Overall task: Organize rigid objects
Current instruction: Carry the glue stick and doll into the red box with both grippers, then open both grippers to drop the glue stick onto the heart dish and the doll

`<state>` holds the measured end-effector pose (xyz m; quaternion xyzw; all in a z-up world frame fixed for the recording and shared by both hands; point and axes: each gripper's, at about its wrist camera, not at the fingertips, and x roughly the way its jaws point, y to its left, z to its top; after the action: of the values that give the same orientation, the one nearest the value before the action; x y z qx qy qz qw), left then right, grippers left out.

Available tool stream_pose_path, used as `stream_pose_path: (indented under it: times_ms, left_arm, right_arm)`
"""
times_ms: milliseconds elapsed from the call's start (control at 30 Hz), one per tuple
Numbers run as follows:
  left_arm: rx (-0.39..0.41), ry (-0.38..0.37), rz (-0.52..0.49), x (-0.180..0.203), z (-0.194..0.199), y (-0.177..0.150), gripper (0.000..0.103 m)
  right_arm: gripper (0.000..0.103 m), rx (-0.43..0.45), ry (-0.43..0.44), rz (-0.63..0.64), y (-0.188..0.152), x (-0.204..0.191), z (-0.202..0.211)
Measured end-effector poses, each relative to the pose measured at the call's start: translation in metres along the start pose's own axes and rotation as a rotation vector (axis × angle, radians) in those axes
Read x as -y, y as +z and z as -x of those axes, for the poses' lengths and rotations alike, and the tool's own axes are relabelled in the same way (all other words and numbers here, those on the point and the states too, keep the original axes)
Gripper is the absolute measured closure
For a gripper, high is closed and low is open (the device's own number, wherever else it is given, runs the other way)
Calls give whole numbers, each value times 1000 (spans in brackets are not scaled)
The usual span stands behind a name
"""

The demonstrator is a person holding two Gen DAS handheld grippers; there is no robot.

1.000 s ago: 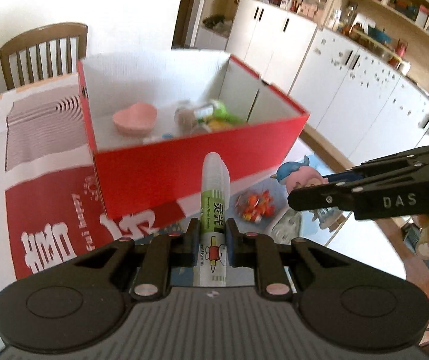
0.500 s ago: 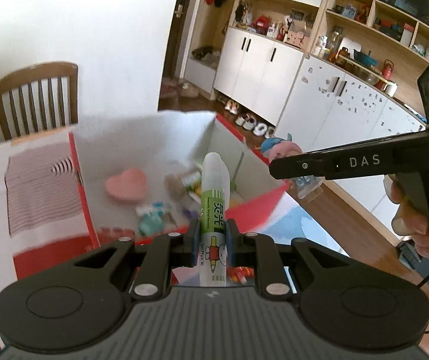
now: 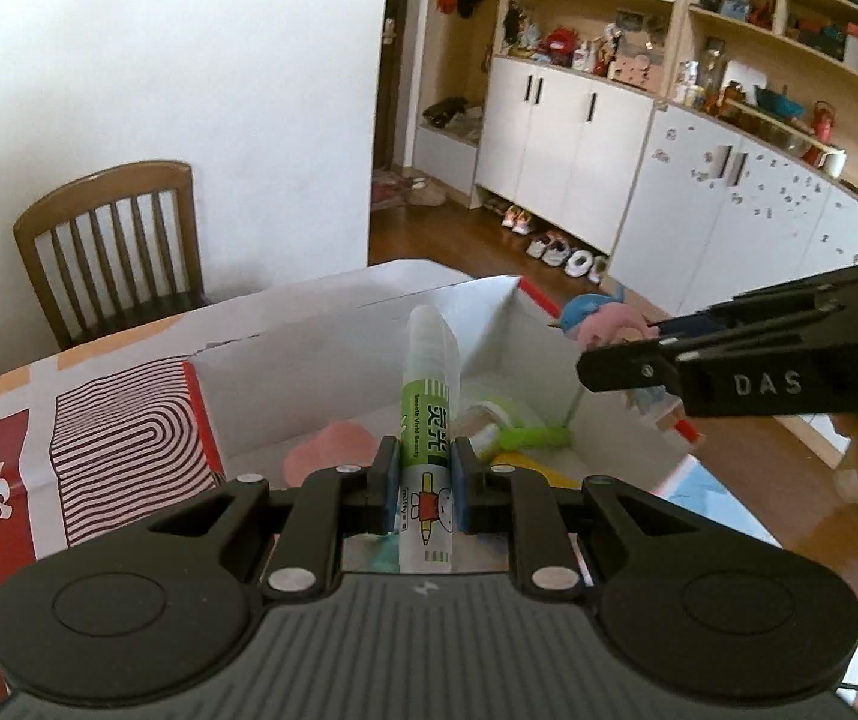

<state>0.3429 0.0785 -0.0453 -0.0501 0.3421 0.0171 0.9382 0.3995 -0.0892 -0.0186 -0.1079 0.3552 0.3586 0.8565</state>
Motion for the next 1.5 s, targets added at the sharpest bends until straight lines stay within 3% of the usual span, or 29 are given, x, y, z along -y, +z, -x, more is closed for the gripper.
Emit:
stream_pose_path:
  times_ms: [200, 633, 867, 1167, 1500]
  left_arm:
    - [-47, 36, -10, -11, -29, 8, 86]
    - [-156, 77, 11, -21, -79, 11, 86]
    - [-214, 111, 32, -28, -102, 12, 86]
    - [-290, 133, 50, -30, -122, 11, 86]
    - [-346, 124, 64, -31, -133, 6, 86]
  right_arm:
    - [75, -6, -10, 32, 2, -6, -23]
    - [75, -130, -3, 87, -10, -18, -70]
    - [75, -206, 43, 135, -19, -31, -89]
    - [75, -315, 44, 160, -27, -42, -110]
    - [75, -340, 51, 167, -29, -49, -113]
